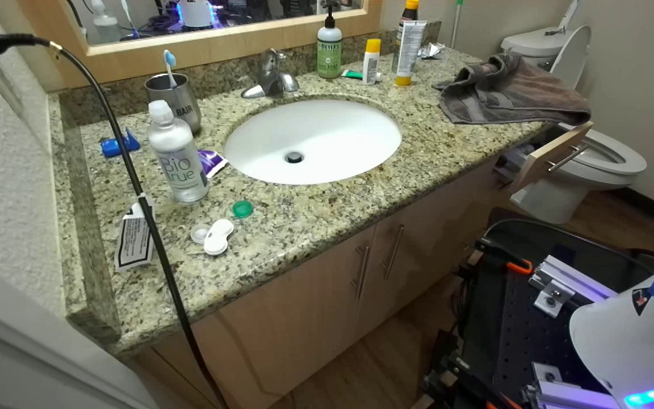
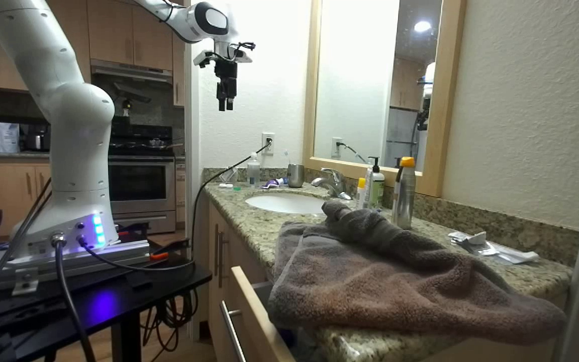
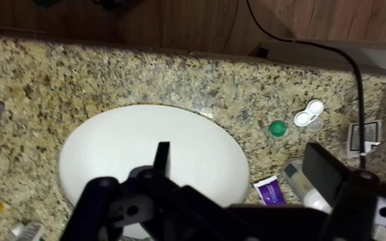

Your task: Open the top drawer below the towel

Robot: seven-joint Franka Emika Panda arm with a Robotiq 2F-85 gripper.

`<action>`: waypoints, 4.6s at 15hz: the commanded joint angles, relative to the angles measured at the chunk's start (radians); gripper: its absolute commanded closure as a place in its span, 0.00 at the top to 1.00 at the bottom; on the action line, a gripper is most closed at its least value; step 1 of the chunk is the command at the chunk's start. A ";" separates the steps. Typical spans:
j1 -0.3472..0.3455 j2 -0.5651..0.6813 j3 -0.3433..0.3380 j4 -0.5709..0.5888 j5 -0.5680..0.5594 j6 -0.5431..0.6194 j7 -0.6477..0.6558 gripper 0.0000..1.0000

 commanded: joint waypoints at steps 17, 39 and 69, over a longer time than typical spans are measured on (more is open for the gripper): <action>-0.335 -0.005 -0.288 -0.183 0.071 0.171 0.126 1.00; -0.655 0.314 -0.466 -0.203 -0.146 0.446 0.360 1.00; -0.683 0.892 -0.669 -0.195 0.031 0.918 0.483 1.00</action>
